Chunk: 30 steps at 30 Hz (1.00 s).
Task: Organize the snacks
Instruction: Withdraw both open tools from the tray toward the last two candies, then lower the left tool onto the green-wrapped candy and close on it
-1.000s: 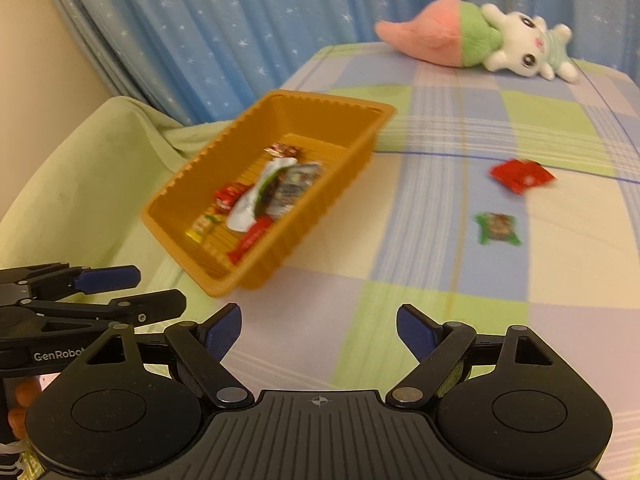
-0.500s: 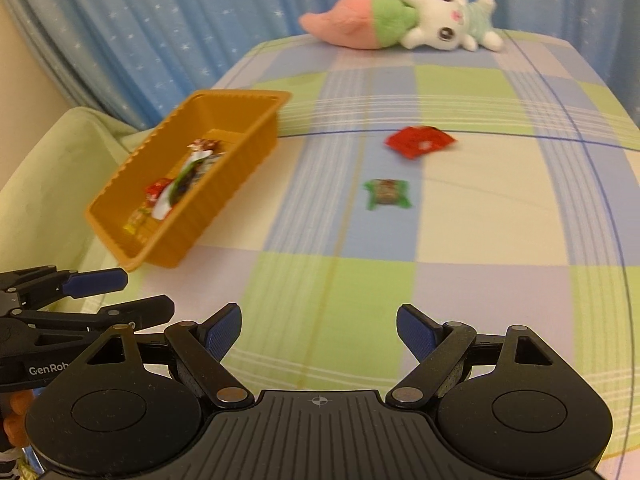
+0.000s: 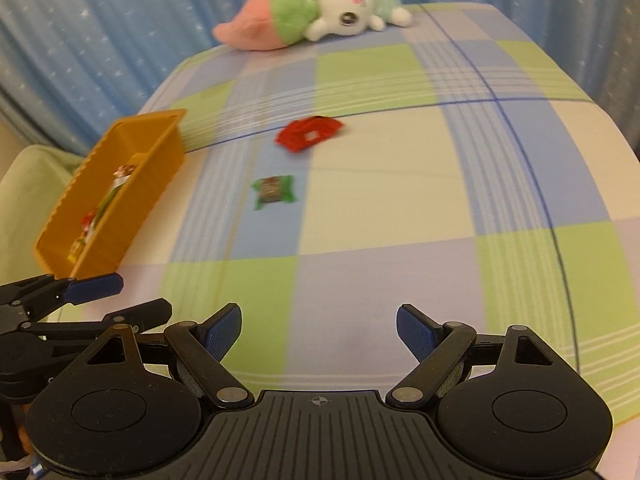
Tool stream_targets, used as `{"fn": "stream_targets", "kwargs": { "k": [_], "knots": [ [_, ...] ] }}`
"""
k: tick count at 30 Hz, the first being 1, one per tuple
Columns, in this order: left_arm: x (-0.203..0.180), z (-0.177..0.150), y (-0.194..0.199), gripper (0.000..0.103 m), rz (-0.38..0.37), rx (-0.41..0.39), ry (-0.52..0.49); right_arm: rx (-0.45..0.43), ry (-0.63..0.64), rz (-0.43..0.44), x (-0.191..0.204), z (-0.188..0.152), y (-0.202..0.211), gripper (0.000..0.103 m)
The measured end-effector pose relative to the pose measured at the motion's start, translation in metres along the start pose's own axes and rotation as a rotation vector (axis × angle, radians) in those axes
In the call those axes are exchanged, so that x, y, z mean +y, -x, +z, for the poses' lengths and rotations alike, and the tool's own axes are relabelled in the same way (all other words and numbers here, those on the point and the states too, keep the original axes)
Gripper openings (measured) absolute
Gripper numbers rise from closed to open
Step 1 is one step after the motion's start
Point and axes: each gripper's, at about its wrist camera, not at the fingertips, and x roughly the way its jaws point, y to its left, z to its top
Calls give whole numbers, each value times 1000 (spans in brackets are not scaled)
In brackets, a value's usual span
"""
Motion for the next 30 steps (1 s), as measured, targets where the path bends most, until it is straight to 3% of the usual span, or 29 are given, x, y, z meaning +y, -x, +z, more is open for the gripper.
{"fn": "stream_targets", "kwargs": {
  "k": [11,30],
  "knots": [
    [-18,33,-52,62,18,-19,-103,8,-96,-41,-39,8,-7,84],
    [-23,79,-108,61,19,-17,-175,11,-185,-69,-68,38,-27,84]
  ]
}}
